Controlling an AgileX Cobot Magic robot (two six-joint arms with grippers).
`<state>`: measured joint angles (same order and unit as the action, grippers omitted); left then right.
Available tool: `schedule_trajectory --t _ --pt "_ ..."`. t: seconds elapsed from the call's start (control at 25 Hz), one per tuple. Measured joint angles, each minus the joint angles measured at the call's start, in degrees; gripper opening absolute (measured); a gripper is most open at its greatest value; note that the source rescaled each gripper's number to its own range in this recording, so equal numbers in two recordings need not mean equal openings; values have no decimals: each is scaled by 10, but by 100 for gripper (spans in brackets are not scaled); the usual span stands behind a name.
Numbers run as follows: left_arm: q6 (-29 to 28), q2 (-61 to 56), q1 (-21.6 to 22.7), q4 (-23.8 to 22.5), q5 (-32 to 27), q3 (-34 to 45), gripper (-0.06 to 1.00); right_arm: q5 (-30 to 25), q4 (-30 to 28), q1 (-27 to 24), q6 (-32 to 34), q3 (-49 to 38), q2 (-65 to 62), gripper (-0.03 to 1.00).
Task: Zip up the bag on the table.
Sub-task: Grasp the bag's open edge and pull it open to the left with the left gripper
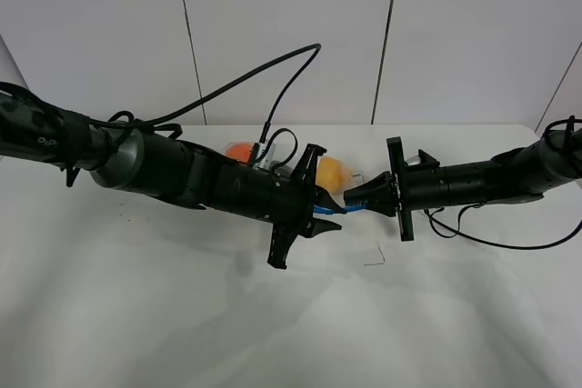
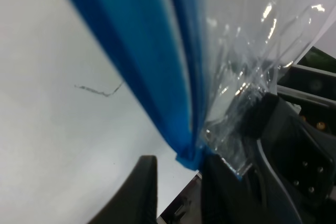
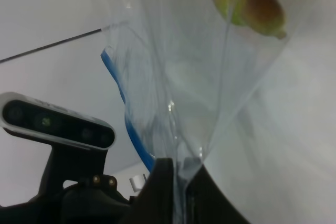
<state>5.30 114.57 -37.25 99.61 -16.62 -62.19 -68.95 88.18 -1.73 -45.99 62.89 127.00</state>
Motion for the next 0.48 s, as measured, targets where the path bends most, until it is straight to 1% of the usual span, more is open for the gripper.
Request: schedule_trajectory --t 0.16,0.32,0.36,0.44,0.48 --pt "-6 0 0 0 11 0 19 1 0 0 0 0 0 0" --pt "-8 0 0 0 15 0 15 2 0 0 0 0 0 0" --pt "-8 0 0 0 18 0 12 2 0 0 0 0 0 0" --pt "-8 0 0 0 22 0 1 3 0 0 -1 0 0 0" --pt "-8 0 0 0 23 0 0 5 0 0 -1 0 0 0"
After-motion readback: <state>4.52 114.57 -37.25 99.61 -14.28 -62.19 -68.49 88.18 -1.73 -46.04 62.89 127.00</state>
